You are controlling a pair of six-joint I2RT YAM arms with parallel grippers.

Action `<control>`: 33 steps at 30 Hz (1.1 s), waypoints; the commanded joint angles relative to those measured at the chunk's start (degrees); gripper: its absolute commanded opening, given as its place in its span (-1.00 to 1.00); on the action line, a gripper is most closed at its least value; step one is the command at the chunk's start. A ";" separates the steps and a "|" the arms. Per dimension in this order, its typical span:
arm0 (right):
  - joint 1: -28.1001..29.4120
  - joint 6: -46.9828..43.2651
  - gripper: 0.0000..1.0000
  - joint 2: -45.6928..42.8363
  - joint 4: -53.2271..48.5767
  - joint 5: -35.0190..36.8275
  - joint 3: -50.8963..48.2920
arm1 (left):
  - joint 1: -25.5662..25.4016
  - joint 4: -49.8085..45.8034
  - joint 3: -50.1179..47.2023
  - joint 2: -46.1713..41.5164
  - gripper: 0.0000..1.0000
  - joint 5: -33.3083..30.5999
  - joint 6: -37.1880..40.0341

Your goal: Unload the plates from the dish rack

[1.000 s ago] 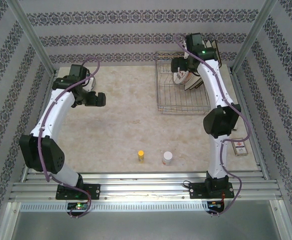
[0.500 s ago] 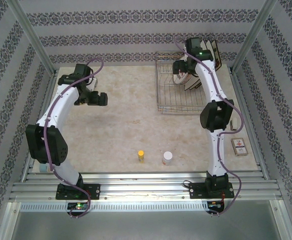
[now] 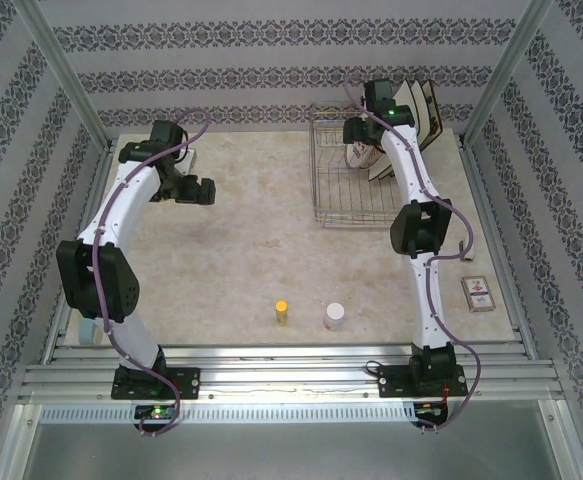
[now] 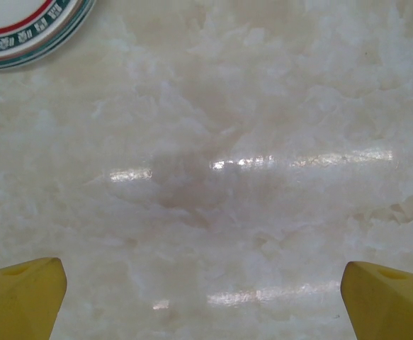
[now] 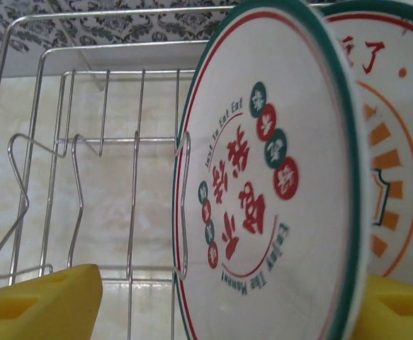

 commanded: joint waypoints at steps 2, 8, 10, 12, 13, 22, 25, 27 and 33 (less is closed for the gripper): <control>-0.23 2.18 0.30 1.76 4.33 1.60 2.01 | -0.21 -3.25 3.13 0.65 0.99 -1.93 2.00; -0.23 3.39 -0.12 2.16 5.59 2.94 2.02 | 0.32 -3.98 4.82 1.70 0.99 -2.13 2.39; -0.23 3.62 -0.29 2.25 5.21 3.43 1.99 | 0.32 -3.92 4.91 2.12 0.99 -1.68 2.25; -0.17 3.57 -0.40 2.10 4.73 3.65 1.88 | 0.32 -3.97 5.10 2.54 0.99 -1.63 2.15; -0.02 3.56 -0.46 1.94 4.63 3.75 1.83 | 0.36 -4.00 5.18 2.67 0.99 -1.63 2.23; 0.27 4.64 -0.82 -1.68 4.05 3.28 -0.82 | 0.32 -4.28 8.43 3.92 0.99 -3.16 1.28; 0.25 3.97 -0.95 -2.31 3.34 2.01 -0.11 | 0.25 -4.63 9.20 3.82 0.99 -2.64 0.44; 0.21 3.40 -1.00 -3.37 2.51 2.30 -0.08 | 0.23 -4.77 9.13 3.61 0.99 -2.46 0.14; 0.28 3.15 -1.00 -8.07 1.28 2.41 -1.15 | 0.25 -5.01 8.22 3.72 0.99 -3.36 0.13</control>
